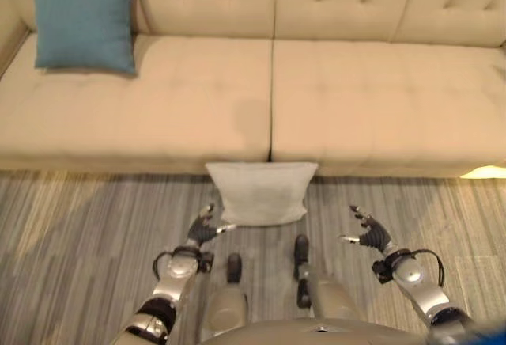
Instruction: Pick up all the scattered cushions and arrange them neatly on the sofa.
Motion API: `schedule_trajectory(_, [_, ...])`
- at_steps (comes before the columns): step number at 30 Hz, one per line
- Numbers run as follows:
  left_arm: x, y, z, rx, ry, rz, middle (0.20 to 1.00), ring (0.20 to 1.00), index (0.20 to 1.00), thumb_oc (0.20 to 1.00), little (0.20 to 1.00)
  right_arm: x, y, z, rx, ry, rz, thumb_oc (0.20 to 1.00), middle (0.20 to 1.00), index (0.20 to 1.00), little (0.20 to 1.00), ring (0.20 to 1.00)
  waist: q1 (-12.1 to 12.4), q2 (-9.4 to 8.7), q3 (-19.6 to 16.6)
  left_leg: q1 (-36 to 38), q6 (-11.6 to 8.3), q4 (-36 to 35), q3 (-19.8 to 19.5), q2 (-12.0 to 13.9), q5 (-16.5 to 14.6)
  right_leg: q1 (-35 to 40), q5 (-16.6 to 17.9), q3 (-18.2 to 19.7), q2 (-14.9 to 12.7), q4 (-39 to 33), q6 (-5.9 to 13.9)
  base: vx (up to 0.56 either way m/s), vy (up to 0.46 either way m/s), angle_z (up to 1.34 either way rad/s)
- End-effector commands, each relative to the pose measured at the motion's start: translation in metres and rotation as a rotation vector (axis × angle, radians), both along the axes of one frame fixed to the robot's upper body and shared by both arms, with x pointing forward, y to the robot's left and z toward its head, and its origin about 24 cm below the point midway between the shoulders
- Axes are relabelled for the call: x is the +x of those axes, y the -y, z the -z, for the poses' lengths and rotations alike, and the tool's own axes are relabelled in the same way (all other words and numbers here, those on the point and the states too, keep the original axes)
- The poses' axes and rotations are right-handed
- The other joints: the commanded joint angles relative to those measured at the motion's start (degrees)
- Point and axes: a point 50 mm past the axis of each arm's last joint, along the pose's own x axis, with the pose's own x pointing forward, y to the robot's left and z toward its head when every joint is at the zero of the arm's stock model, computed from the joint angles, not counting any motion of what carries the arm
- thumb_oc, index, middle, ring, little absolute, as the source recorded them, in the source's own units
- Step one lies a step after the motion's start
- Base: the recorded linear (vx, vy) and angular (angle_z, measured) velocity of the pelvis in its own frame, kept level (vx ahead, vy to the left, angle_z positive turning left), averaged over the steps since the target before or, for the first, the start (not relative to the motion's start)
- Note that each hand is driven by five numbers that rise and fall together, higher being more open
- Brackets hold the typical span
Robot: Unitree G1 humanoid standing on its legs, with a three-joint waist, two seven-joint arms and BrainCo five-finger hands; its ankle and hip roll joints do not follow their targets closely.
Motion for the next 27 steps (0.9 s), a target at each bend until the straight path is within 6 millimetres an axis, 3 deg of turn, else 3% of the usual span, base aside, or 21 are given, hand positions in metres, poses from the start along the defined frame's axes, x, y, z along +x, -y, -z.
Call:
schedule_trajectory(1, [0.039, -0.011, -0.042, 0.029, 0.212, -0.054, 1.0, 1.0, 1.0, 1.0, 1.0, 0.029, -0.027, -0.03, 0.065, 0.184, -0.043, 1.0, 1.0, 1.0, 1.0, 1.0, -0.75, -2.23, 2.18, -6.7, 1.02, 5.53, 1.97, -4.45, -1.72, -0.93, -5.67, 1.84, -4.47, 5.68, 3.62, -0.15, 0.002, 0.13])
schedule_trajectory(4, [0.07, -0.01, -0.078, 0.018, 0.354, -0.082, 1.0, 1.0, 1.0, 1.0, 1.0, 0.063, -0.04, -0.06, 0.077, 0.312, -0.06, 1.0, 1.0, 1.0, 1.0, 1.0, -0.43, -1.26, 4.02, -11.7, 0.37, 6.75, 2.03, -4.51, -0.46, -6.24, -5.5, 1.85, -4.58, 7.69, 3.18, -0.15, 0.005, 0.16])
schedule_trajectory(5, [0.071, -0.01, -0.078, 0.018, 0.355, -0.082, 1.0, 1.0, 1.0, 1.0, 1.0, 0.063, -0.041, -0.06, 0.077, 0.313, -0.06, 1.0, 1.0, 1.0, 1.0, 1.0, -0.4, -1.25, 4.06, -11.81, 0.34, 7.0, 2.06, -4.45, -0.68, -6.37, -5.69, 1.89, -4.54, 7.95, 3.16, -0.12, 0.018, 0.15])
schedule_trajectory(8, [0.098, -0.005, -0.116, 0.0, 0.481, -0.088, 1.0, 1.0, 1.0, 1.0, 1.0, 0.094, -0.051, -0.084, 0.074, 0.397, -0.038, 1.0, 1.0, 1.0, 1.0, 1.0, -0.18, 0.35, 5.56, -17.73, -0.4, 8.55, 2.01, -4.22, 0.43, -12.68, -5.98, 1.72, -4.99, 11.01, 2.71, -0.11, 0.014, 0.23])
schedule_trajectory(9, [0.098, -0.005, -0.116, 0.0, 0.481, -0.088, 1.0, 1.0, 1.0, 1.0, 1.0, 0.094, -0.051, -0.084, 0.074, 0.397, -0.038, 1.0, 1.0, 1.0, 1.0, 1.0, -0.19, 0.35, 5.51, -17.83, -0.4, 8.61, 2.0, -4.22, 0.41, -12.78, -5.99, 1.72, -4.99, 11.06, 2.7, -0.1, -0.008, 0.11])
schedule_trajectory(10, [0.112, -0.003, -0.136, 0.003, 0.542, -0.085, 1.0, 1.0, 1.0, 1.0, 1.0, 0.111, -0.052, -0.099, 0.072, 0.441, -0.006, 1.0, 1.0, 1.0, 1.0, 1.0, -0.17, 1.15, 6.45, -21.8, -0.82, 9.93, 2.01, -3.87, 0.99, -16.73, -6.24, 1.57, -5.26, 13.05, 2.6, -0.1, -0.01, 0.13])
schedule_trajectory(12, [0.123, 0.0, -0.154, 0.005, 0.589, -0.08, 1.0, 1.0, 1.0, 1.0, 1.0, 0.126, -0.053, -0.116, 0.069, 0.486, 0.013, 1.0, 1.0, 1.0, 1.0, 1.0, -0.1, 1.81, 7.11, -25.64, -1.04, 11.29, 1.83, -3.51, 1.29, -20.64, -6.46, 1.83, -5.36, 15.0, 2.51, -0.11, 0.005, 0.17])
schedule_trajectory(14, [0.127, 0.0, -0.162, 0.011, 0.61, -0.079, 1.0, 1.0, 1.0, 1.0, 1.0, 0.134, -0.055, -0.126, 0.069, 0.511, 0.02, 1.0, 1.0, 1.0, 1.0, 1.0, -0.08, 2.02, 7.23, -27.82, -1.17, 12.18, 1.84, -3.15, 1.28, -22.69, -6.61, 1.9, -5.61, 15.93, 2.39, -0.06, 0.004, 0.14])
schedule_trajectory(16, [0.14, 0.004, -0.188, 0.023, 0.673, -0.077, 1.0, 1.0, 1.0, 1.0, 1.0, 0.152, -0.059, -0.157, 0.088, 0.594, 0.04, 1.0, 1.0, 1.0, 1.0, 1.0, -0.04, 2.47, 7.72, -32.86, -1.84, 14.86, 1.37, -2.13, -0.66, -27.79, -8.71, 2.76, -5.59, 19.19, 2.65, 0.02, -0.025, 0.11])
schedule_trajectory(24, [0.155, -0.017, -0.239, 0.043, 0.79, -0.178, 1.0, 1.0, 1.0, 1.0, 1.0, 0.176, -0.069, -0.222, 0.103, 0.788, 0.093, 1.0, 1.0, 1.0, 1.0, 1.0, -1.03, 2.46, 8.04, -46.04, -1.93, 21.09, 0.9, -0.41, -1.77, -41.21, -9.97, 3.76, -6.09, 26.97, 2.64, 0.01, -0.008, 0.04])
schedule_trajectory(27, [0.15, -0.029, -0.236, 0.039, 0.791, -0.229, 1.0, 1.0, 1.0, 1.0, 1.0, 0.171, -0.076, -0.225, 0.072, 0.834, 0.072, 1.0, 1.0, 1.0, 1.0, 1.0, -1.53, 1.9, 7.6, -48.71, -1.58, 22.48, 0.79, -0.02, -2.39, -44.01, -10.11, 4.18, -5.77, 28.34, 2.61, 0.02, 0.012, 0.01])
